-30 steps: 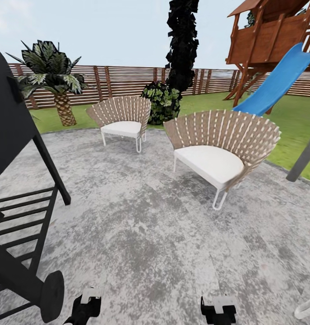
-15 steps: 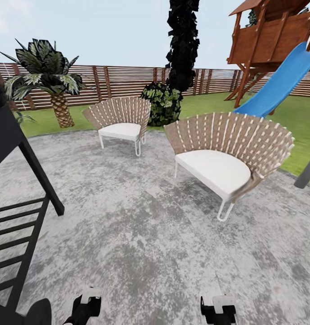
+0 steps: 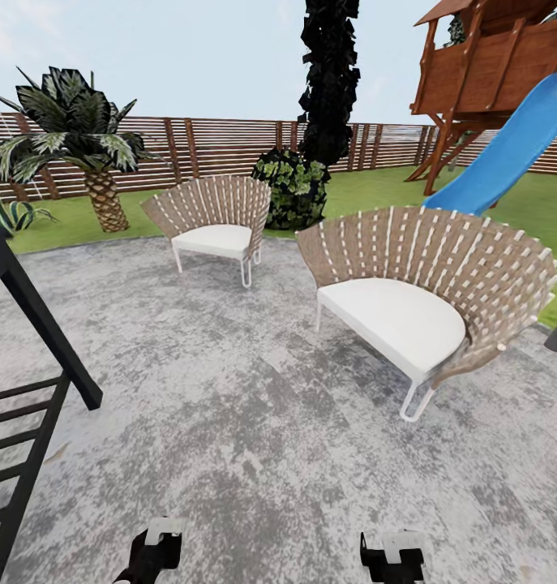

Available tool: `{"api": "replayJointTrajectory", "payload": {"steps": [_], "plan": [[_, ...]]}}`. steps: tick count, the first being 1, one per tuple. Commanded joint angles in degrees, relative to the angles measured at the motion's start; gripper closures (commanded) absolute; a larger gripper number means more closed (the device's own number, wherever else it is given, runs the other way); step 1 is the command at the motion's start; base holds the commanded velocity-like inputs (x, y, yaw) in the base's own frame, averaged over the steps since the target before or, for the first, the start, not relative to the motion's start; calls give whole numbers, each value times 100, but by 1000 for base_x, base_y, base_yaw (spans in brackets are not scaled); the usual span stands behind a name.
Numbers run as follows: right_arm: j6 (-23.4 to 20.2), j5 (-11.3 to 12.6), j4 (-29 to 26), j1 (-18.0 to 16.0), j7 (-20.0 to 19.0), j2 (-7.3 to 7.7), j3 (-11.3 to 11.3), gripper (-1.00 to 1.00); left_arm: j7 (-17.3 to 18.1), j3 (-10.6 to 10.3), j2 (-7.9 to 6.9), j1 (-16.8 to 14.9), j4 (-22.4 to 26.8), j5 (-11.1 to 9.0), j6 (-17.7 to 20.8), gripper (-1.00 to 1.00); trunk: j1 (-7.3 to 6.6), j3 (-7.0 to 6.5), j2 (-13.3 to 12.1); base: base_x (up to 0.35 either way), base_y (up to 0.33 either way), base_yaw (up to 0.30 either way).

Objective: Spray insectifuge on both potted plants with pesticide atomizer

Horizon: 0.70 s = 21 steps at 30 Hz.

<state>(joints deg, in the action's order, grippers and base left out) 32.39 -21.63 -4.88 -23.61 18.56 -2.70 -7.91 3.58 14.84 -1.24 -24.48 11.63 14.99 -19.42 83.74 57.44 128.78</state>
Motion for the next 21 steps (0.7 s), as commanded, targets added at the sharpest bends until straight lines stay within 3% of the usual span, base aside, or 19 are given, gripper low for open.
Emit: {"api": "replayJointTrajectory", "payload": {"steps": [1, 21], "plan": [[13, -61, 6, -4, 25, -2, -44, -100, 37, 52, 1, -4, -3, 30, -18, 100, 3, 5, 2, 340, 0, 0], [13, -61, 4, -4, 25, -2, -44, -100, 37, 46, 1, -4, -3, 31, -18, 100, 3, 5, 2, 340, 0, 0]]}}
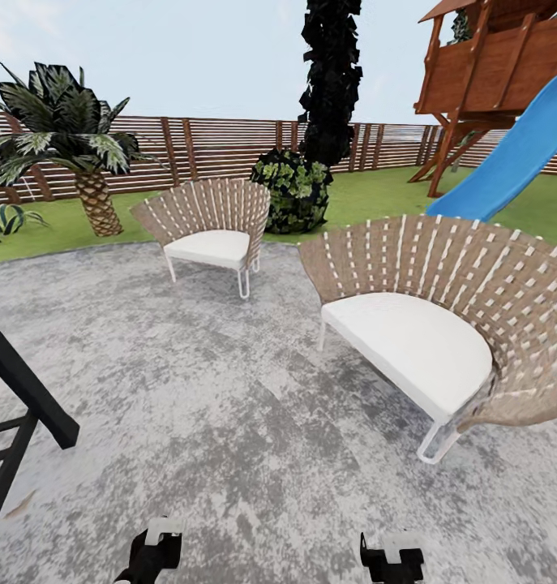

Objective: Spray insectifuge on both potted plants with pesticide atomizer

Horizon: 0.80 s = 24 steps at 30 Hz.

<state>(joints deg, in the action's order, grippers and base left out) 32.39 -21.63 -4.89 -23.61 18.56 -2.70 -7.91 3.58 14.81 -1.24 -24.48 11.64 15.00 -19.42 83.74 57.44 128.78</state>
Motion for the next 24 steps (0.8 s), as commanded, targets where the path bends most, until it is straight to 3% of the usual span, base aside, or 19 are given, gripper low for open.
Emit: {"api": "replayJointTrajectory", "payload": {"steps": [1, 12, 24], "plan": [[13, -61, 5, -4, 25, -2, -44, -100, 37, 49, 1, -4, -3, 29, -18, 100, 3, 5, 2, 340, 0, 48], [13, -61, 8, -4, 25, -2, -44, -100, 37, 42, 1, -4, -3, 38, -18, 100, 3, 5, 2, 340, 0, 94], [13, -69, 14, -4, 23, -2, -42, -100, 37, 48, 1, -4, -3, 29, -20, 100, 3, 5, 2, 340, -58, 256]]}}
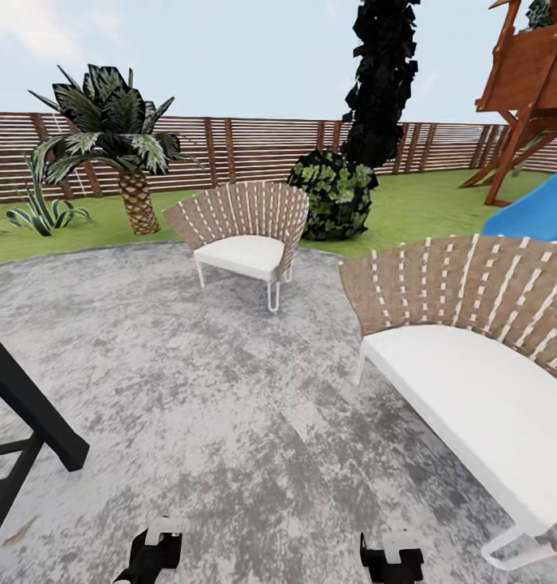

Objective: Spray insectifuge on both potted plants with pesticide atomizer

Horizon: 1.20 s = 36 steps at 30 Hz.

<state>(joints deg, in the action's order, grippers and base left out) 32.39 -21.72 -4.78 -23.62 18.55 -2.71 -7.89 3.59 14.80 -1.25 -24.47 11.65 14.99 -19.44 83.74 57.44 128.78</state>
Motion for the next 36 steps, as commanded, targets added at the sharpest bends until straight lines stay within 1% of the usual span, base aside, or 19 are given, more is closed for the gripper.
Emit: {"api": "replayJointTrajectory", "payload": {"steps": [1, 24, 36], "plan": [[13, -61, 3, -2, 25, -2, -45, -100, 37, 50, 2, -5, -5, 30, -19, 100, 2, 5, 2, 340, -75, 274], [13, -61, 3, -2, 18, -2, -42, -100, 37, 53, 2, 2, 12, 30, -33, 100, 2, 5, 2, 340, -75, 267], [18, -94, 2, -2, -1, -2, -38, -100, 37, 56, 2, 4, 21, 30, -34, 100, 2, 5, 2, 340, -75, 18]]}}
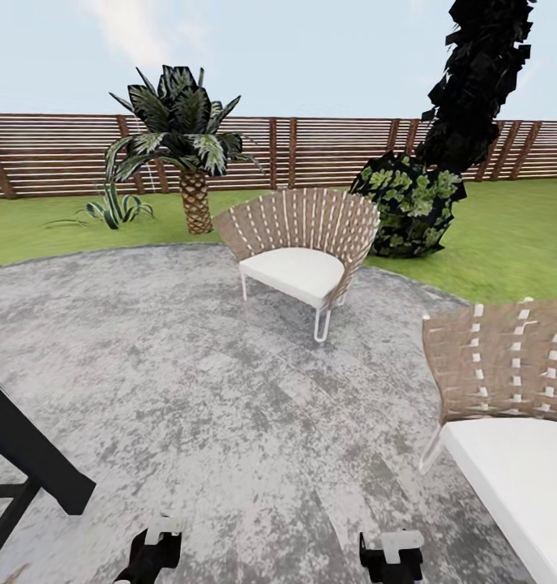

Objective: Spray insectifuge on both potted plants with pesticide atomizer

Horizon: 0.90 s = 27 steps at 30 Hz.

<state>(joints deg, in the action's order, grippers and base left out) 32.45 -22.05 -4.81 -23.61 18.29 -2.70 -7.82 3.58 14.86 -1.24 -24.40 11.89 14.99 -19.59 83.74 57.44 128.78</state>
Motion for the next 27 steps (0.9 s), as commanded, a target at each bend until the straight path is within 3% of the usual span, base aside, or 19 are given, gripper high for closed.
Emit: {"api": "replayJointTrajectory", "payload": {"steps": [1, 7, 22, 27], "plan": [[11, -58, 2, -4, 25, -3, -44, -100, 37, 51, 1, -4, -3, 30, -18, 100, 3, 5, 2, 340, -75, 0], [7, -54, -2, -4, 32, -3, -44, -100, 37, 52, 1, -4, -2, 30, -18, 100, 3, 5, 2, 340, -50, 28], [7, -54, -2, -4, 34, -3, -44, -100, 37, 52, 1, -4, -2, 30, -18, 100, 3, 5, 2, 340, -1, 261], [7, -54, -2, -4, 33, -3, -44, -100, 37, 52, 1, -4, 5, 30, -18, 100, 3, 5, 2, 340, 0, 77]]}}
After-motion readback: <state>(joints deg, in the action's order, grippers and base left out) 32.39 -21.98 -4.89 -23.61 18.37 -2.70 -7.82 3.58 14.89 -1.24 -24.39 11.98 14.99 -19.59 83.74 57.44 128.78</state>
